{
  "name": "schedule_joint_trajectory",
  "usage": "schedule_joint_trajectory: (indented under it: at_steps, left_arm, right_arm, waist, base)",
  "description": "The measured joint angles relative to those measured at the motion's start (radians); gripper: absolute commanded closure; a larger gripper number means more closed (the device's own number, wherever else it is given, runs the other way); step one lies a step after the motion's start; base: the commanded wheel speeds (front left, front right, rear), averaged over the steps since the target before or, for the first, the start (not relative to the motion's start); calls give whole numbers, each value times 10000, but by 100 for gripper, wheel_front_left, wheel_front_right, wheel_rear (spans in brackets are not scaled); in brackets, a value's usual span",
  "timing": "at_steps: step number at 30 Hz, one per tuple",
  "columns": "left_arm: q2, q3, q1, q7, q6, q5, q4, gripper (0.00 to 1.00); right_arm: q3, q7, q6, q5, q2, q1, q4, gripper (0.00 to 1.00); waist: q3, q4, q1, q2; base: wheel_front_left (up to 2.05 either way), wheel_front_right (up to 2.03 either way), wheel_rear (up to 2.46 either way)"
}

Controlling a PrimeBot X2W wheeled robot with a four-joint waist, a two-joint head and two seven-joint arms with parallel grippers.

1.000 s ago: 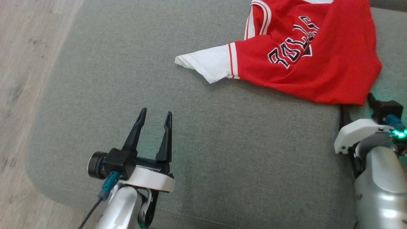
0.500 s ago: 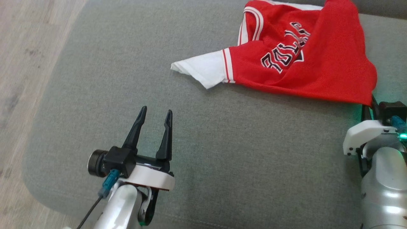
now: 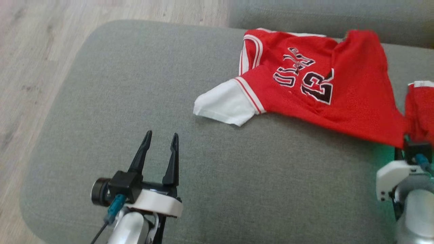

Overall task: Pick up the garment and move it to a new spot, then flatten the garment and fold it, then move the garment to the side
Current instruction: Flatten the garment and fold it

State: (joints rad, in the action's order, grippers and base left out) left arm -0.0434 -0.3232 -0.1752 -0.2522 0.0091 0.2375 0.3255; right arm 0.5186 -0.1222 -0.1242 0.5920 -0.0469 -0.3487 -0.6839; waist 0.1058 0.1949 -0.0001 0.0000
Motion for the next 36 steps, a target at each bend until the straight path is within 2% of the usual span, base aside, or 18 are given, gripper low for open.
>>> schedule_joint_trajectory:
  at_steps: [1, 3, 6, 15, 20, 28, 31, 36]
  left_arm:
    - [0, 6, 50, 0, 0, -4, 6, 0]
    - [-2, 17, 137, 0, 0, -12, 4, 0]
    - [-2, 50, 202, 0, 0, -31, 4, 0]
    - [-4, 157, 203, 0, -17, -104, -31, 0]
    - [-4, 165, 202, 0, -19, -119, -82, 0]
    - [-21, 222, -118, 0, -376, -531, 207, 0]
    - [-119, 86, -887, 176, -782, -537, 1313, 0]
    - [-132, 2, -2501, 646, -1139, -215, 2706, 0]
  right_arm:
    - [-40, 13, 0, -10, 4, 150, 123, 0]
    - [-159, 98, 0, -44, 13, 419, 426, 0]
    - [-694, -6, 0, -765, 10, 633, 704, 0]
    - [-4153, -1085, 0, -4477, 15, 1067, 2443, 0]
    - [-4895, -1258, 0, -6155, 10, 2229, 3488, 0]
    - [-5089, -1287, 0, -6468, 13, 2553, 4144, 0]
    - [-5037, -1287, 2, -6468, 12, 2480, 4261, 0]
    - [-5035, -1287, 0, -6539, 12, 2110, 4316, 0]
  waist:
    - [-78, -26, 0, 0]
    - [-217, -82, 0, 0]
    - [-356, -175, 0, 0]
    - [-545, -375, 1, 0]
    - [-474, -442, 1, 0]
    - [31, -659, 2, 0]
    - [339, -783, 2, 0]
    - [912, -1075, 3, 0]
  base:
    - [0, 0, 0]
    - [0, 0, 0]
    - [0, 0, 0]
    - [0, 0, 0]
    - [0, 0, 0]
    - [0, 0, 0]
    - [0, 0, 0]
    - [0, 0, 0]
